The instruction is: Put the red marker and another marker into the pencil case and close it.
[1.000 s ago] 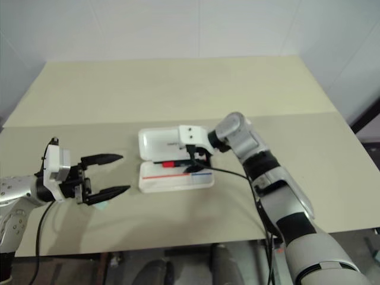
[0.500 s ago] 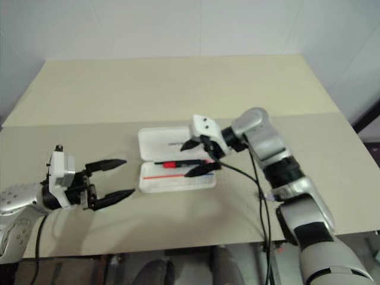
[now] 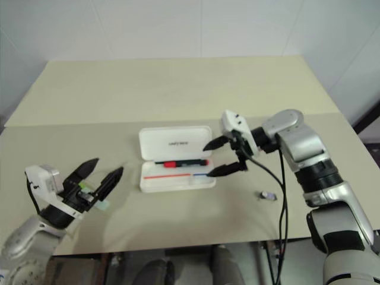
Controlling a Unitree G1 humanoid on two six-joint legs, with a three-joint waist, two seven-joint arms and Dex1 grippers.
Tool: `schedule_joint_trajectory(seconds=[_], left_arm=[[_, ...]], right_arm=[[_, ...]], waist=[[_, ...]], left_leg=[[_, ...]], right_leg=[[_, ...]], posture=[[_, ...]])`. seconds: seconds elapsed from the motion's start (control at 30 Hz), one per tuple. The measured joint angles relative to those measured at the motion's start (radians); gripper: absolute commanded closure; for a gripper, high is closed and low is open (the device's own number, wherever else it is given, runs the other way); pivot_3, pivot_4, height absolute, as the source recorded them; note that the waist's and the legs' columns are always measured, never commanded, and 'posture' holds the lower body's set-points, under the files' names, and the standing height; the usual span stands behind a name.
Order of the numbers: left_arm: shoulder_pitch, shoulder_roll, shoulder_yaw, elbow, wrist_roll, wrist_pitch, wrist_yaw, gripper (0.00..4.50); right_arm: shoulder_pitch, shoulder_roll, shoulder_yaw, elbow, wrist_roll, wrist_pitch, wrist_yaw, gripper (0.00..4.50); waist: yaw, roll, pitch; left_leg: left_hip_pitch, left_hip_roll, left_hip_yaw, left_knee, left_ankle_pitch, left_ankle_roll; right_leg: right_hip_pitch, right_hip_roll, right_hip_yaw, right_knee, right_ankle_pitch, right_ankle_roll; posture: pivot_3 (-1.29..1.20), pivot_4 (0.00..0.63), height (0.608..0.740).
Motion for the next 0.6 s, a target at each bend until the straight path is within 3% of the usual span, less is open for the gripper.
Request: schedule_joint_trajectory(seconds=[0.27,0.6], left_arm=[[0.100,-0.173,-0.074,-0.144,0.166,0.079,0.343,0.00],[0.072,-0.260,-0.125,-0.180,0.230,0.186,0.505,0.00]], right_arm=[[-0.027,0.000,0.008,0.011,0.066,-0.021,0.002,0.01],[-0.057,0.000,0.014,0.009,0.111,-0.017,0.003,0.01]], waist=[[0.016,0.000,0.000],[0.015,0.000,0.000]], left_leg=[[-0.001,0.000,0.000,0.007,0.000,0.000],[-0.001,0.000,0.000,0.012,0.000,0.001]], right_leg=[[0.002,0.003,0.000,-0.001,0.000,-0.001],[0.002,0.004,0.001,0.001,0.000,-0.001]], posture=[[0.00,0.150,0.740],[0.00,0.150,0.740]])
